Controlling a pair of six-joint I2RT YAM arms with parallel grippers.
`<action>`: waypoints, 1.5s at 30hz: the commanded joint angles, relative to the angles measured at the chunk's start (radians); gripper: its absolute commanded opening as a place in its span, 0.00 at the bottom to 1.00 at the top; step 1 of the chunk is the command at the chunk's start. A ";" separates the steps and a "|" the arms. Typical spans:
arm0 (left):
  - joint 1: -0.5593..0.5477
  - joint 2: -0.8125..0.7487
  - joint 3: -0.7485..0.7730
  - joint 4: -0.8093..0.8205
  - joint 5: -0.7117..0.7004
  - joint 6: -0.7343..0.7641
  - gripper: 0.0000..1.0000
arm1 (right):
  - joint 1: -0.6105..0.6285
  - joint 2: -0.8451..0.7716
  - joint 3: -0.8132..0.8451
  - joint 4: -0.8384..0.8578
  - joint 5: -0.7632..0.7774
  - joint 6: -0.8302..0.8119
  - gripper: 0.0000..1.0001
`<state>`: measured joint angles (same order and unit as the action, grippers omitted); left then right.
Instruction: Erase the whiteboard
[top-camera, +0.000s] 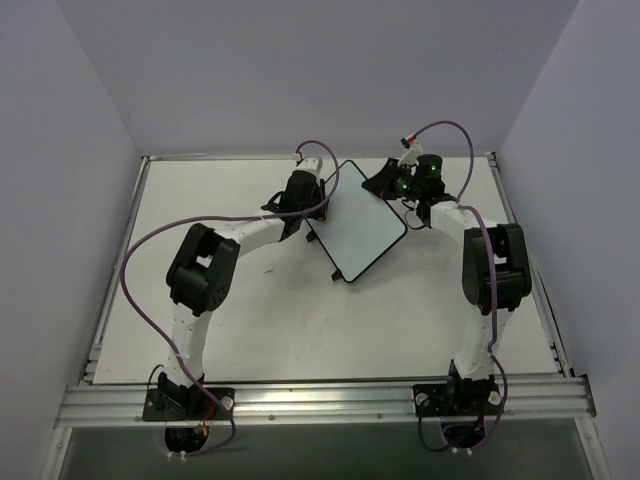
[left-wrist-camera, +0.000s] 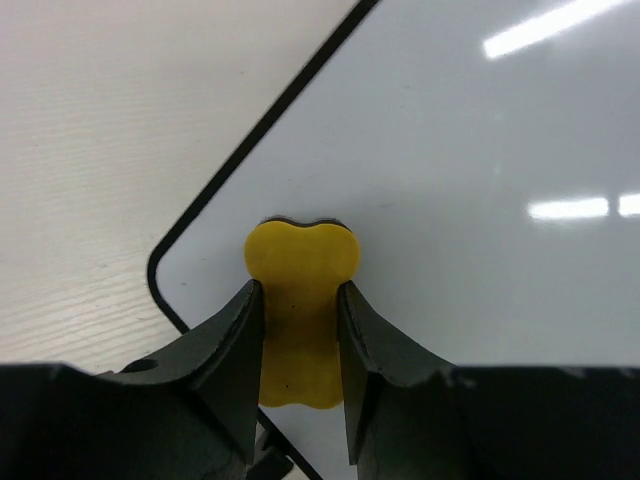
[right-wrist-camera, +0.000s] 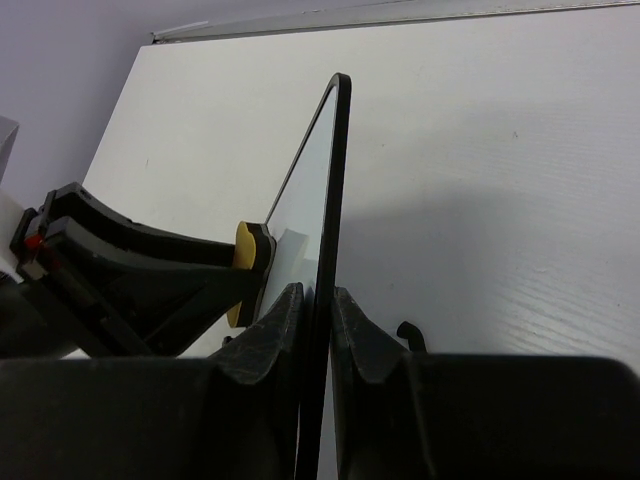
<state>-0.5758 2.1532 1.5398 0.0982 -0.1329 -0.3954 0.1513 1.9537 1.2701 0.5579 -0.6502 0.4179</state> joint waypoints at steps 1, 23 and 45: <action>-0.108 -0.019 0.002 0.000 0.133 0.013 0.02 | 0.042 -0.027 -0.008 -0.058 -0.063 -0.050 0.00; -0.306 -0.096 -0.136 0.118 0.239 0.020 0.02 | 0.042 -0.030 -0.014 -0.056 -0.057 -0.053 0.00; -0.133 -0.269 -0.368 0.112 0.142 0.036 0.02 | 0.044 -0.041 -0.018 -0.056 -0.051 -0.056 0.00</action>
<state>-0.7429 1.9400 1.2053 0.2573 0.0284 -0.3641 0.1524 1.9499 1.2697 0.5568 -0.6628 0.3985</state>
